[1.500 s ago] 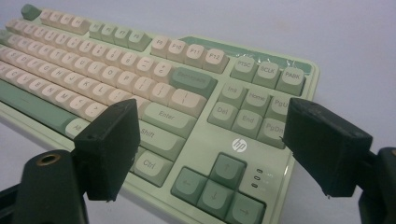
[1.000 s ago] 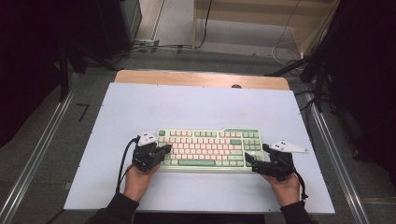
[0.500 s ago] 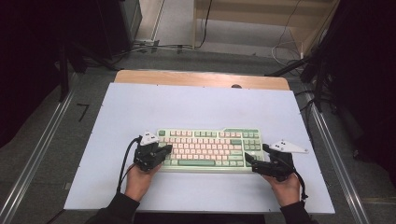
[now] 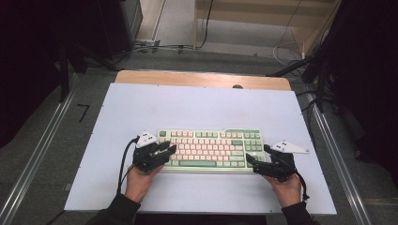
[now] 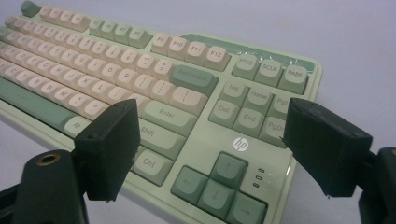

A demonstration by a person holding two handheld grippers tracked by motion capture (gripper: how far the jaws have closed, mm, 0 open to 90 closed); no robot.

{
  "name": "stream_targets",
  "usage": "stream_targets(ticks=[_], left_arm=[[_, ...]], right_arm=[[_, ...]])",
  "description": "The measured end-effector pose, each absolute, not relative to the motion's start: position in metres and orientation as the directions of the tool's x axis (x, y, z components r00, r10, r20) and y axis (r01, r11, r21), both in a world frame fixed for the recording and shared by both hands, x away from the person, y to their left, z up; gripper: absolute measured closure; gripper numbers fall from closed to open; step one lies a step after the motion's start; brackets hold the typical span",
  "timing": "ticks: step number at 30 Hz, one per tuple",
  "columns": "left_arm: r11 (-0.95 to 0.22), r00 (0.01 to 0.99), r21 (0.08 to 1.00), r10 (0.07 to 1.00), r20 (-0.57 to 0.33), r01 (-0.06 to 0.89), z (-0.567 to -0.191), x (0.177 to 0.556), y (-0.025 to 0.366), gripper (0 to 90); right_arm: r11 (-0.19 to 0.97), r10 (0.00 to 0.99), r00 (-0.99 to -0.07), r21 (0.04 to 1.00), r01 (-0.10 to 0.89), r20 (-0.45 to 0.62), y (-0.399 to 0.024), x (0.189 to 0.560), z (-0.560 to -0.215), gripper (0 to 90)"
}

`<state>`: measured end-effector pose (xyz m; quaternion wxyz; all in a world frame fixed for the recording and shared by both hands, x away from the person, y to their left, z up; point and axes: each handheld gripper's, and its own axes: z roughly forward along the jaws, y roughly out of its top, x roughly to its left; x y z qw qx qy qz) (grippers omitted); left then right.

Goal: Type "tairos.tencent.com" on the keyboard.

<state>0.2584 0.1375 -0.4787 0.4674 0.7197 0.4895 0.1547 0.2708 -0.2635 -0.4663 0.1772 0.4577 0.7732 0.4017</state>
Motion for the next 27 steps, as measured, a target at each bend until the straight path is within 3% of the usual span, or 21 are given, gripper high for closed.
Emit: stream_targets(ticks=[2,4,11,27], left_arm=[[-0.075,0.457,0.825,0.859,-0.232,0.56,-0.479,0.26,0.139,43.5],[-0.052,0.437,0.827,0.867,-0.241,0.559,-0.478,0.26,0.142,37.7],[0.0,0.39,0.844,0.887,-0.248,0.537,-0.475,0.256,0.151,27.6],[-0.012,0.376,0.833,0.896,-0.237,0.553,-0.479,0.257,0.147,24.7]], right_arm=[[0.255,0.85,-0.518,0.783,0.567,0.098,-0.264,0.271,-0.466,17.2],[0.252,0.849,-0.518,0.786,0.565,0.101,-0.264,0.271,-0.466,17.3],[0.258,0.845,-0.527,0.79,0.556,0.095,-0.259,0.27,-0.464,17.4],[0.276,0.812,-0.574,0.801,0.531,0.101,-0.22,0.278,-0.463,26.7]])
